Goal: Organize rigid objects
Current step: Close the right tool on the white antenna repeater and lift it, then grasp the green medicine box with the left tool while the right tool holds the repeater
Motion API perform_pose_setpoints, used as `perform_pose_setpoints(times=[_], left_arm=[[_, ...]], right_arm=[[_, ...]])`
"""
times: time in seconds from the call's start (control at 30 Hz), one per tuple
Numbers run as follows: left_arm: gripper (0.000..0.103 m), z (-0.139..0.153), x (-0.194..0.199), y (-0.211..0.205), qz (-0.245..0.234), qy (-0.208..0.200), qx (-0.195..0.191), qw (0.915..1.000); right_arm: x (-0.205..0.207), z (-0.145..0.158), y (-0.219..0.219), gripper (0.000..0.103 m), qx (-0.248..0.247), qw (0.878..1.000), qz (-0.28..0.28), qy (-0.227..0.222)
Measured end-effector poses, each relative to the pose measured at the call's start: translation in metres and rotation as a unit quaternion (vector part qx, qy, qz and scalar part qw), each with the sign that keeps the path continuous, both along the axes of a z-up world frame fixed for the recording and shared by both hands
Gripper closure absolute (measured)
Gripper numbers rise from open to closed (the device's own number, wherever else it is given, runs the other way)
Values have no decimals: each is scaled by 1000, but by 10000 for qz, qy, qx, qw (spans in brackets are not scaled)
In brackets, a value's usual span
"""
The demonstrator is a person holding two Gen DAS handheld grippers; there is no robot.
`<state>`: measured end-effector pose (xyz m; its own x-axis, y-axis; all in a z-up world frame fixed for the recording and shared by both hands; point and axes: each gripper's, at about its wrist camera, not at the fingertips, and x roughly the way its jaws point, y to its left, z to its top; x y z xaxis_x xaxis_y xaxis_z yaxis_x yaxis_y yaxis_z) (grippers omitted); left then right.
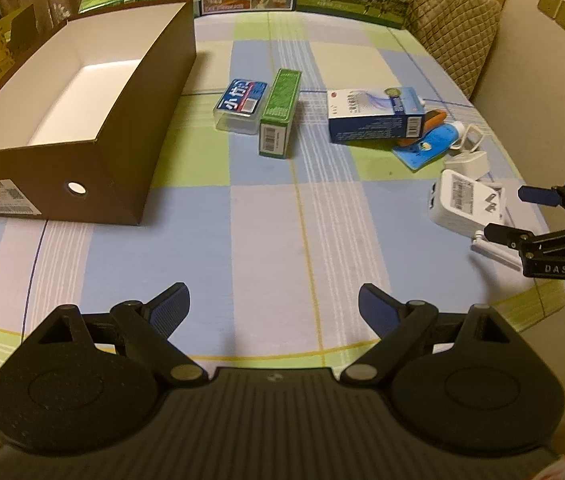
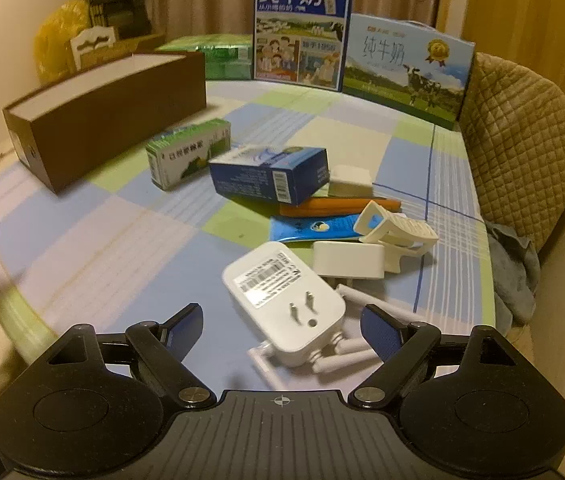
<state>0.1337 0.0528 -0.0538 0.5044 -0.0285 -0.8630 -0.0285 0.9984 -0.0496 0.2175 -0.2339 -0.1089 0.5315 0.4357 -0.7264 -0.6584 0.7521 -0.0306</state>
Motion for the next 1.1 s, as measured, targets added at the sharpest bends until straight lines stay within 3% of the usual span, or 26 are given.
perform_pose_setpoints(times=[0.23, 0.33, 0.57, 0.7, 1.1], left_arm=[[13, -4, 10, 4, 3, 95, 18, 10000], [13, -6, 13, 4, -51, 130, -4, 9999], [14, -11, 23, 5, -170, 217, -60, 9996], [14, -12, 29, 6, -225, 239, -90, 9994], [14, -18, 51, 9, -539, 257, -161, 9981]], right_arm=[[21, -18, 7, 22, -264, 9994, 207, 2], [27, -24, 9, 31, -291, 9994, 178, 19], [18, -26, 19, 40, -427, 9990, 64, -112], [3, -21, 33, 47, -575, 9983, -82, 67], [0, -25, 48, 47, -374, 9974, -510, 342]])
